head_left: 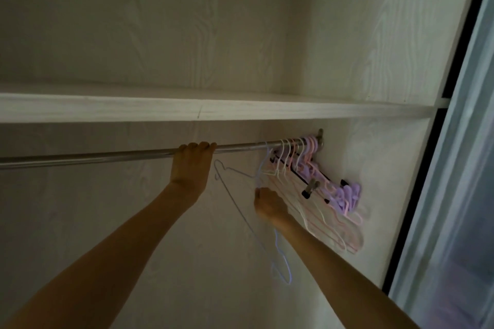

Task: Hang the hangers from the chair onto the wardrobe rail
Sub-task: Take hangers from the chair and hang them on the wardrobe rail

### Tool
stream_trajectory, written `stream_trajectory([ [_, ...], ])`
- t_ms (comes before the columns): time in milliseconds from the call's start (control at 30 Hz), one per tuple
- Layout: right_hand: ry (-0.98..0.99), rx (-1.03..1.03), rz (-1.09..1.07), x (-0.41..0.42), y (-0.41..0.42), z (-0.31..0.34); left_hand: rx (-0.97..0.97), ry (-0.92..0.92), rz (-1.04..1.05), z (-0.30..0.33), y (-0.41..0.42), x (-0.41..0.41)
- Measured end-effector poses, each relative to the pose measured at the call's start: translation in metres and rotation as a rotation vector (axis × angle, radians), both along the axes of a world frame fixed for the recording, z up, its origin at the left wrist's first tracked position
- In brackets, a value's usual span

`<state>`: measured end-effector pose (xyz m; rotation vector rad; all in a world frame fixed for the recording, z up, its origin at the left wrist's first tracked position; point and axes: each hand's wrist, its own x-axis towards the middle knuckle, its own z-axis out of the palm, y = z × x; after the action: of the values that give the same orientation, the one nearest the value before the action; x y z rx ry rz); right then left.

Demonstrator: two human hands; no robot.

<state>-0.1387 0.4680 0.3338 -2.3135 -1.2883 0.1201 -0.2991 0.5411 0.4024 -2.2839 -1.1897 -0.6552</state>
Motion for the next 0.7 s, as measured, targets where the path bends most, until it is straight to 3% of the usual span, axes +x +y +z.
stream_trajectory([
  [367, -0.005, -0.193, 0.077, 0.016, 0.006, 0.015, -0.014, -0.092, -0.016, -0.002, -0.003, 0.003],
  [433, -0.149, -0.019, 0.072, 0.018, 0.002, 0.029, -0.016, -0.088, -0.007, -0.002, -0.004, 0.004],
  [533, -0.428, 0.488, 0.173, 0.025, 0.004, 0.062, -0.02, -0.104, -0.003, -0.004, -0.005, 0.005],
  [600, -0.53, 0.477, 0.365, 0.032, 0.016, 0.079, -0.016, -0.102, -0.003, -0.002, -0.006, 0.005],
  [700, -0.646, 0.245, 0.49, 0.043, 0.033, 0.082, -0.022, -0.089, 0.0, -0.001, -0.007, 0.004],
])
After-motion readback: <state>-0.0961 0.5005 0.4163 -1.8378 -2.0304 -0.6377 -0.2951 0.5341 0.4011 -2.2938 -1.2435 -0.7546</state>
